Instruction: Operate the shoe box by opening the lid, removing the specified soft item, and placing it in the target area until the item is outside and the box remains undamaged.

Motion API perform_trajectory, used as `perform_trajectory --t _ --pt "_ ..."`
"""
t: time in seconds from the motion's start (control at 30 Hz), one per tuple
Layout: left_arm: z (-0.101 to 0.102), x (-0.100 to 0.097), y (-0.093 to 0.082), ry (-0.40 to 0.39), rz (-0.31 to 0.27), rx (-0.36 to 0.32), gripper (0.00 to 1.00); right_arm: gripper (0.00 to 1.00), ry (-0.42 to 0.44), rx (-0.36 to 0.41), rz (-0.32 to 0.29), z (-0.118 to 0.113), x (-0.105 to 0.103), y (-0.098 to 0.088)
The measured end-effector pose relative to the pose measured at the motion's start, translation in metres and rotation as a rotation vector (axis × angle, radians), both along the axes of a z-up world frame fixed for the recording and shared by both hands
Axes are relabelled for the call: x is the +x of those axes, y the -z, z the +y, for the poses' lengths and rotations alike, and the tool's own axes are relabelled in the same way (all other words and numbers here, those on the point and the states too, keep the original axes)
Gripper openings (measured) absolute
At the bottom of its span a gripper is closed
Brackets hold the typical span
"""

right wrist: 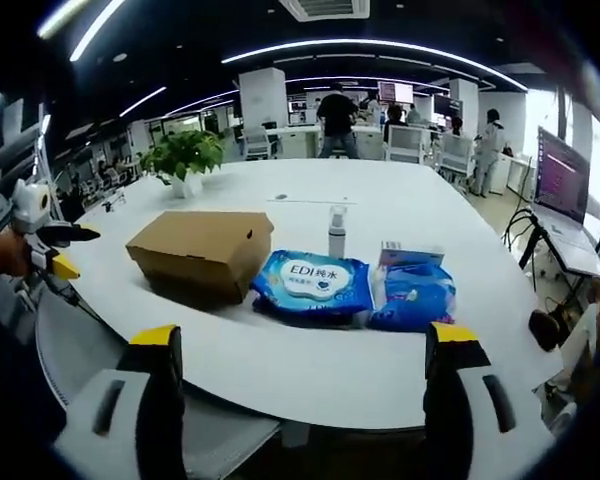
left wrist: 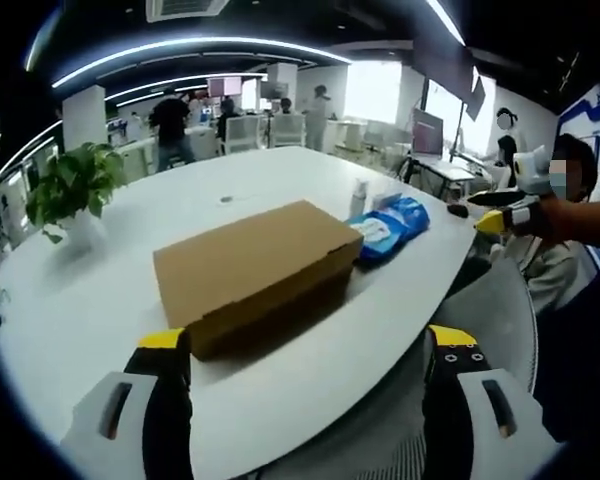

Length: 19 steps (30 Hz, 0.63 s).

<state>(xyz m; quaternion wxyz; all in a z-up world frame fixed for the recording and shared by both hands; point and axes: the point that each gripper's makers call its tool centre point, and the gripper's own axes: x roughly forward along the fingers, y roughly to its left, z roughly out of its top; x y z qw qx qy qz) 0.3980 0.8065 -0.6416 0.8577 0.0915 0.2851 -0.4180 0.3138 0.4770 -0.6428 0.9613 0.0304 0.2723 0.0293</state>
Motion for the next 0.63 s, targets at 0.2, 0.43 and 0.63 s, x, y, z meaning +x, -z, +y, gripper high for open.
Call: perform_trajectory --t 0.2,0.43,0.63 --pt "-0.0024 -0.0001 0.0031 0.005 0.006 0.009 0.98 0.96 -0.003 0.002 0.017 -0.0011 -0.0013 0.0069" --pt "-0.0054 0.0001 0.0045 0.012 0.010 0.011 0.98 0.96 -0.008 0.004 0.021 -0.0019 0.0004 0.0076" --pt "-0.0075 0.0033 0.0024 0.016 0.006 0.009 0.98 0.96 -0.011 0.000 0.023 -0.0035 0.0035 0.0080"
